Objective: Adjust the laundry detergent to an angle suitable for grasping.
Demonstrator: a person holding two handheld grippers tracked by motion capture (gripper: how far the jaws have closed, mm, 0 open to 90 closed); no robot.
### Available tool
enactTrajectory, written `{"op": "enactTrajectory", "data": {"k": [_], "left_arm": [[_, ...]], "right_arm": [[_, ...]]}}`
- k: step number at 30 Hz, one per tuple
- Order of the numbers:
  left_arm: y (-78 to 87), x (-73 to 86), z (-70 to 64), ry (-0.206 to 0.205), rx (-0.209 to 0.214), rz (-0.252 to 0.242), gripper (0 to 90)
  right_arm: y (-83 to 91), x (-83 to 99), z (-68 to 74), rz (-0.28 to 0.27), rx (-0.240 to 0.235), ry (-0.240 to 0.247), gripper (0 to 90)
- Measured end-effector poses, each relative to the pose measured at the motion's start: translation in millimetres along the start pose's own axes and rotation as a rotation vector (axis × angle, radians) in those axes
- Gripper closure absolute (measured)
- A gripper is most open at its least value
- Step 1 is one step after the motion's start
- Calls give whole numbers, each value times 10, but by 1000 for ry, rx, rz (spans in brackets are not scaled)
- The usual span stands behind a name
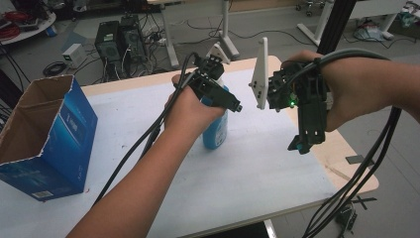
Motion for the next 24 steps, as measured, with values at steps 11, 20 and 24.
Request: {"op": "enactTrajectory", "data": {"k": [11, 20, 24], "left_arm": [[-79, 26, 39, -1, -28, 20, 34], [-78, 31, 55, -1, -40, 31, 110], [-72, 26, 44, 2, -37, 23, 127]], "right_arm": [[-11, -6, -2, 1, -3, -2, 13], [-23, -21, -17, 0, -4, -2, 13], [-29, -30, -18, -3, -4, 1, 13]]}}
Point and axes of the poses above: each handheld gripper's, and its own axes: y roughly backward along the jaws, x roughly out of its underside, z roughly to its left, the point moved 5 cm from there along -y, roughly forward along the jaws, and after that the axes turned 4 degrees about z, right-handed, at the moved point
